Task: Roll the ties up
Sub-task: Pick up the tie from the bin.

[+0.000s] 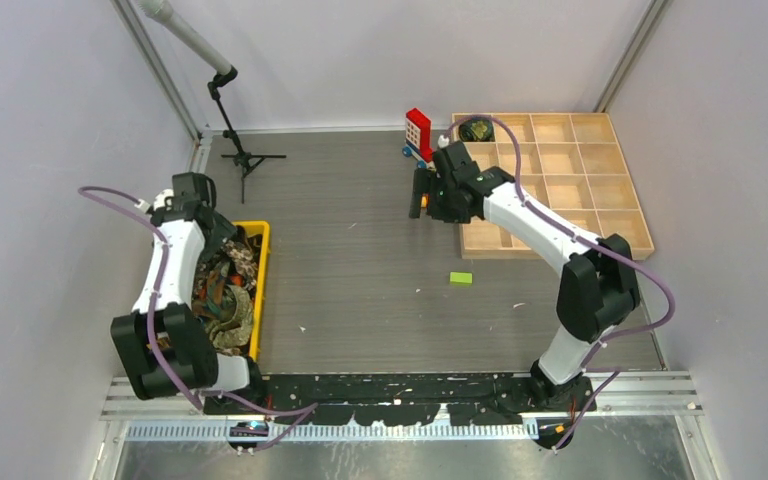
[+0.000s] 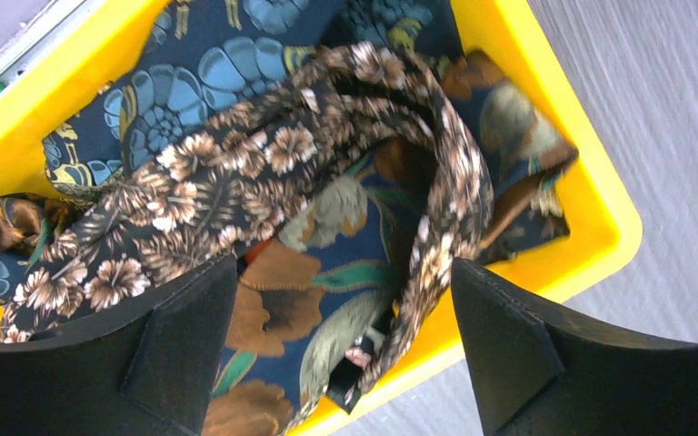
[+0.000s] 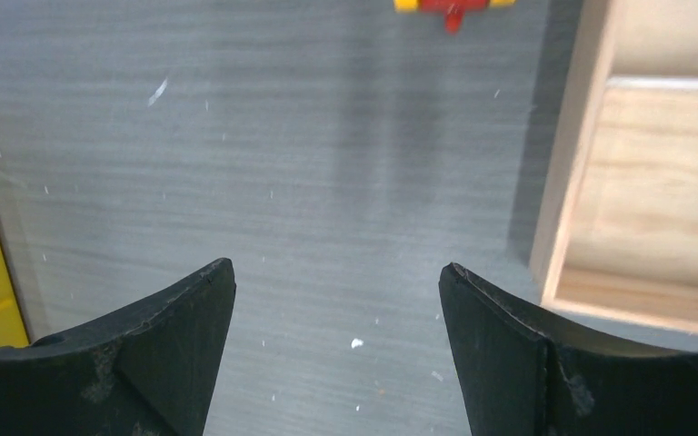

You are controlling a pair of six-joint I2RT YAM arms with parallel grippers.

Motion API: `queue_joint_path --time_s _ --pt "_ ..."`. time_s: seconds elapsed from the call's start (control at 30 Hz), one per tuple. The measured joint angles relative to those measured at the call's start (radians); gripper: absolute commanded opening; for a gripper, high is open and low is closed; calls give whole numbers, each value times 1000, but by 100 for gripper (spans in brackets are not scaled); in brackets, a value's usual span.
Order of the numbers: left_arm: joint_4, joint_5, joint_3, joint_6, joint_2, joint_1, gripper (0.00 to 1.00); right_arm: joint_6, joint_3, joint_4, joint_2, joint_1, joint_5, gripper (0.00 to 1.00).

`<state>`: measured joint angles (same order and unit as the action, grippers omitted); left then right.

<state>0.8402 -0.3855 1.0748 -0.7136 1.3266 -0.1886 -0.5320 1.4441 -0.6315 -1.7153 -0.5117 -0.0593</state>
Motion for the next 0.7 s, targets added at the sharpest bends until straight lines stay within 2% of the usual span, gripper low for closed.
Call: queue_joint_path --time_s 0.1,0.33,0.57,0.7 --pt "-3 0 40 -50 59 -61 100 -13 -60 6 37 -42 2 87" --pt "0 -28 48 -177 82 -145 100 -28 -92 -12 93 -129 -5 87" --pt "-27 -29 25 -194 121 -225 100 -45 -75 -86 105 -200 -42 87" --pt "-57 1 -46 -204 118 -271 100 -60 -64 -119 105 -244 -65 87"
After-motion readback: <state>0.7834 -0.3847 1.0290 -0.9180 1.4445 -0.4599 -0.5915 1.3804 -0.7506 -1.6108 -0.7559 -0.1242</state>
